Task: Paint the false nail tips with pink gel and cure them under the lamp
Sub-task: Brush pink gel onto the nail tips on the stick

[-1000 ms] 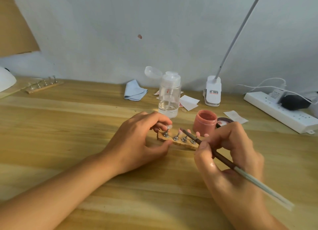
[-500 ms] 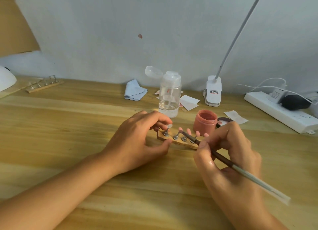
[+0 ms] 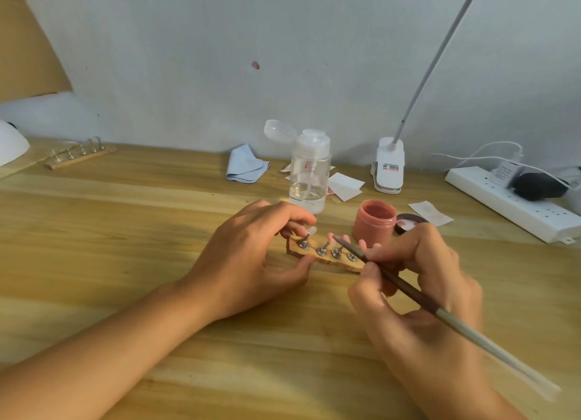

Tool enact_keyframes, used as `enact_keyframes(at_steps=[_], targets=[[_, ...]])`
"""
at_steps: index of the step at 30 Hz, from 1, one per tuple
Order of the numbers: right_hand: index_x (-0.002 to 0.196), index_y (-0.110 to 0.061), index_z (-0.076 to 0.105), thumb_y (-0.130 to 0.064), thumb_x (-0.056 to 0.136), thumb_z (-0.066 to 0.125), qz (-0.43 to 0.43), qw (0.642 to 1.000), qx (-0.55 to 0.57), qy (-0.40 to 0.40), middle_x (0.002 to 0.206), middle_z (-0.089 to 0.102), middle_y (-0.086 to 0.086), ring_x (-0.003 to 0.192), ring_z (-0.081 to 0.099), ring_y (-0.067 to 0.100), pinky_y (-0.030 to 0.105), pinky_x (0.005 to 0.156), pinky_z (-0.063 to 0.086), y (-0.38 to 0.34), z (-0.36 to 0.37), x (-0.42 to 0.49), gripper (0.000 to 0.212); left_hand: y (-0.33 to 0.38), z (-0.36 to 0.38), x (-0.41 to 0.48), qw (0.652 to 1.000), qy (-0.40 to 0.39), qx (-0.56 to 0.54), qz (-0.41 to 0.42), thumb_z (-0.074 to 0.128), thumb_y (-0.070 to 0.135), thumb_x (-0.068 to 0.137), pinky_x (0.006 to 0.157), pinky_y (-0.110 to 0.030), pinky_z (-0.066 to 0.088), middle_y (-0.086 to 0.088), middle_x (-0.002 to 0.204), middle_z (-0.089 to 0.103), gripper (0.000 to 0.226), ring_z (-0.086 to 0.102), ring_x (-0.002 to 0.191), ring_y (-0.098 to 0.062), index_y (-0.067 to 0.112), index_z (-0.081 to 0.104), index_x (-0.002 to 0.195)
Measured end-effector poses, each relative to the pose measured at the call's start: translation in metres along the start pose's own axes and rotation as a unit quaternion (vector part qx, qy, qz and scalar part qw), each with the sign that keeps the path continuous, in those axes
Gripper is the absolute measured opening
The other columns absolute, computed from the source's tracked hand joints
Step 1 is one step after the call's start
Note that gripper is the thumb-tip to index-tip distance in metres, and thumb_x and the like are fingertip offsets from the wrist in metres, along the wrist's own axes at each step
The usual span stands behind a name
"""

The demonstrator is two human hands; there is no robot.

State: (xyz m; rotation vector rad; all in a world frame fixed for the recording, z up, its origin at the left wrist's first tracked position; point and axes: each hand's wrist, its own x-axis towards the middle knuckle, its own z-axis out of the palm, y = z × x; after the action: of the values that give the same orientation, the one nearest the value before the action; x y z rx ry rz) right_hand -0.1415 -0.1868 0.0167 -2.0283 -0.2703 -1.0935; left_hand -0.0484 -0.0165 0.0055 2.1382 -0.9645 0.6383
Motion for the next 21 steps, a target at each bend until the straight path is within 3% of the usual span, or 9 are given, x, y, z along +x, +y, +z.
enact_keyframes(at_steps=[2,7,11,21], targets=[[0.077,-0.015,0.057,-0.024,0.073,0.054,-0.003,1.0,-0.007,0.007,0.087,0.062,-0.015,0.079,0.056,-0.008,0.054,0.079,0.048,-0.0001,0.0006,-0.0003,0.011,-0.0003,0.0001,-0.0003,1.0,0.005,0.004,0.007,0.068,0.039,0.075,0.083,-0.032,0.053,0.019,0.096,0.066,0.041,0.062,0.094,-0.001,0.024,0.065,0.113],[0.076,-0.013,0.059,-0.023,0.072,0.055,-0.014,0.999,-0.03,-0.008,0.069,0.059,-0.006,0.083,0.052,-0.002,0.055,0.08,0.049,0.0014,0.0022,-0.0008,0.011,-0.0013,0.0004,-0.0003,1.0,0.01,0.008,0.019,0.069,0.038,0.076,0.082,-0.03,0.052,0.019,0.096,0.065,0.041,0.061,0.093,-0.002,0.023,0.065,0.114],[0.077,-0.014,0.059,-0.022,0.071,0.054,-0.013,0.999,-0.032,-0.006,0.077,0.059,-0.008,0.082,0.052,-0.001,0.054,0.08,0.049,0.002,0.0014,-0.0008,0.011,-0.0021,0.0009,-0.0008,1.0,0.01,0.005,0.026,0.07,0.037,0.076,0.081,-0.031,0.053,0.02,0.096,0.063,0.041,0.063,0.093,-0.002,0.023,0.064,0.114],[0.077,-0.013,0.058,-0.021,0.071,0.053,-0.011,1.0,-0.029,-0.002,0.065,0.059,-0.006,0.079,0.051,0.001,0.055,0.078,0.048,0.0008,0.0,-0.0008,0.011,-0.0025,0.0012,-0.0006,0.999,0.015,0.005,0.031,0.071,0.035,0.076,0.081,-0.032,0.053,0.019,0.097,0.064,0.041,0.062,0.093,-0.004,0.022,0.065,0.114]])
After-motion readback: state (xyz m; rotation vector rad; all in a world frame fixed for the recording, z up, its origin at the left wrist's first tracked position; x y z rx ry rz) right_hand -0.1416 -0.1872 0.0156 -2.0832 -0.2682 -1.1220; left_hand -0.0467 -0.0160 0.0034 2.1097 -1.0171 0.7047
